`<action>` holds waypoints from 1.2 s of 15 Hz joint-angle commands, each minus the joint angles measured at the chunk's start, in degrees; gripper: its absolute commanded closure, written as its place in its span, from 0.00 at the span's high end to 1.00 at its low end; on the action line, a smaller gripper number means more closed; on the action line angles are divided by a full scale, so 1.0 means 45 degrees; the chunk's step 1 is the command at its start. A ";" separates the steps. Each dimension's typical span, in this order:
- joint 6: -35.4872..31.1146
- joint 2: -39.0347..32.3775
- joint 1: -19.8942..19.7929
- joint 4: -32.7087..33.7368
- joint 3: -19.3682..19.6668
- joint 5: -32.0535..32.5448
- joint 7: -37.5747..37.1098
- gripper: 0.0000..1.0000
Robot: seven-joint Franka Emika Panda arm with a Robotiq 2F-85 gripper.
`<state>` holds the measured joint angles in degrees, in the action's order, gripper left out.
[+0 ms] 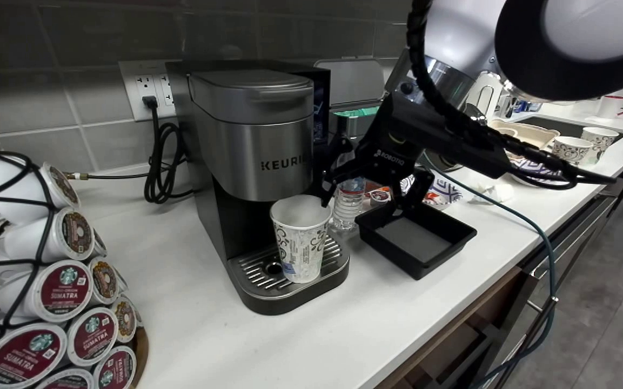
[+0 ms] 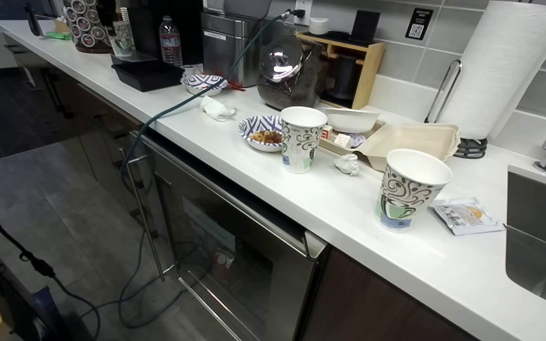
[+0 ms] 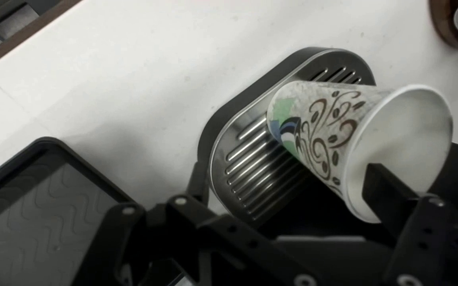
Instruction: Put the cups in the black tray
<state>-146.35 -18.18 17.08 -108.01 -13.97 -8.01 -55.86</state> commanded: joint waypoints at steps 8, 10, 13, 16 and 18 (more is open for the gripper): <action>-0.0581 -0.0335 0.0258 -0.0031 0.0140 -0.1338 0.0420 0.24; -0.0837 -0.0320 0.0363 -0.0057 0.0172 -0.1338 0.0231 0.08; -0.1416 -0.0226 0.0577 -0.0143 0.0228 -0.1202 -0.0234 0.00; -0.1653 0.0071 0.0608 -0.0309 0.0228 -0.1162 -0.0156 0.01; -0.1377 0.0486 0.0422 -0.0564 0.0308 -0.1075 0.0168 0.01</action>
<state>-152.31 -19.02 19.03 -108.12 -13.71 -12.68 -55.94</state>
